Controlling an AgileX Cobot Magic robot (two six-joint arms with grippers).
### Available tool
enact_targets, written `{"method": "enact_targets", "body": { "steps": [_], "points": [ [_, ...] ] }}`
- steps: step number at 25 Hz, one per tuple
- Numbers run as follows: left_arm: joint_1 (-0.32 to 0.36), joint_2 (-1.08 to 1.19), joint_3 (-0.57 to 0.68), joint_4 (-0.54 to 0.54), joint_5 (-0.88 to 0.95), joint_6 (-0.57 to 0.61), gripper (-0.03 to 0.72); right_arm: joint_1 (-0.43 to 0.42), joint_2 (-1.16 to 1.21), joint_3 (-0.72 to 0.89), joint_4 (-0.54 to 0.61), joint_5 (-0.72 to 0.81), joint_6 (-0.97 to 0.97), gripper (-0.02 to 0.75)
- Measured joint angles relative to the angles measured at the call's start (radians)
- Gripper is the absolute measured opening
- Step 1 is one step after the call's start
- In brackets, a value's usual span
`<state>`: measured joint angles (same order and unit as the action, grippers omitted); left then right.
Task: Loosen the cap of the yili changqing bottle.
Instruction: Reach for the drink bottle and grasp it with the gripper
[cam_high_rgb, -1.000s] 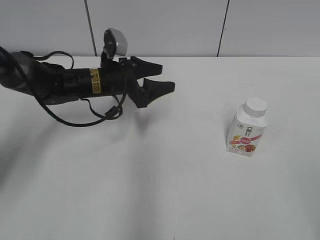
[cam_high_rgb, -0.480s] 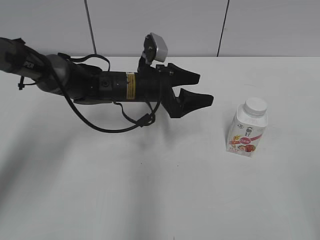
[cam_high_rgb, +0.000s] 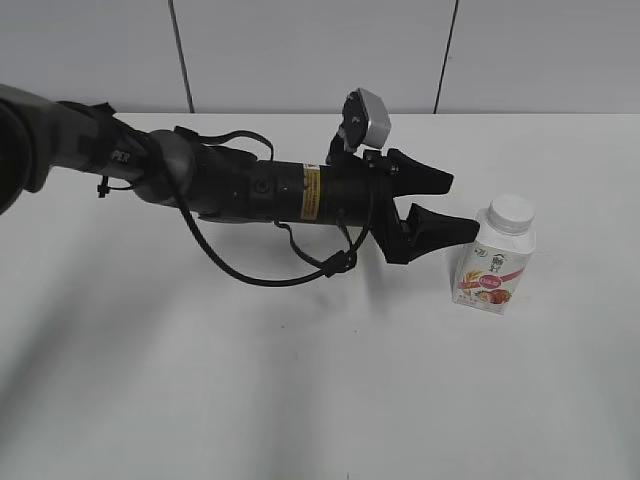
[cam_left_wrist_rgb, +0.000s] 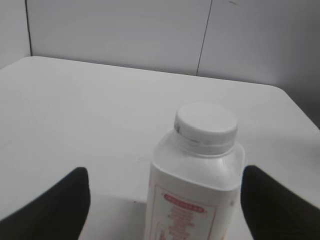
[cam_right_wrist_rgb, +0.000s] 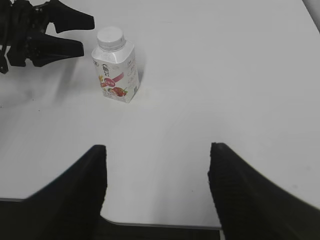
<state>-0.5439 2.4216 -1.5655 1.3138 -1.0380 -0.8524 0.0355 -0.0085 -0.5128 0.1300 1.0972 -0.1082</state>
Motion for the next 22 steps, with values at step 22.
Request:
{"method": "enact_targets", "body": {
  "steps": [22],
  "points": [
    [-0.059, 0.066, -0.067, 0.029, 0.015, -0.011, 0.566, 0.000, 0.000, 0.000, 0.001, -0.001, 0.000, 0.511]
  ]
}}
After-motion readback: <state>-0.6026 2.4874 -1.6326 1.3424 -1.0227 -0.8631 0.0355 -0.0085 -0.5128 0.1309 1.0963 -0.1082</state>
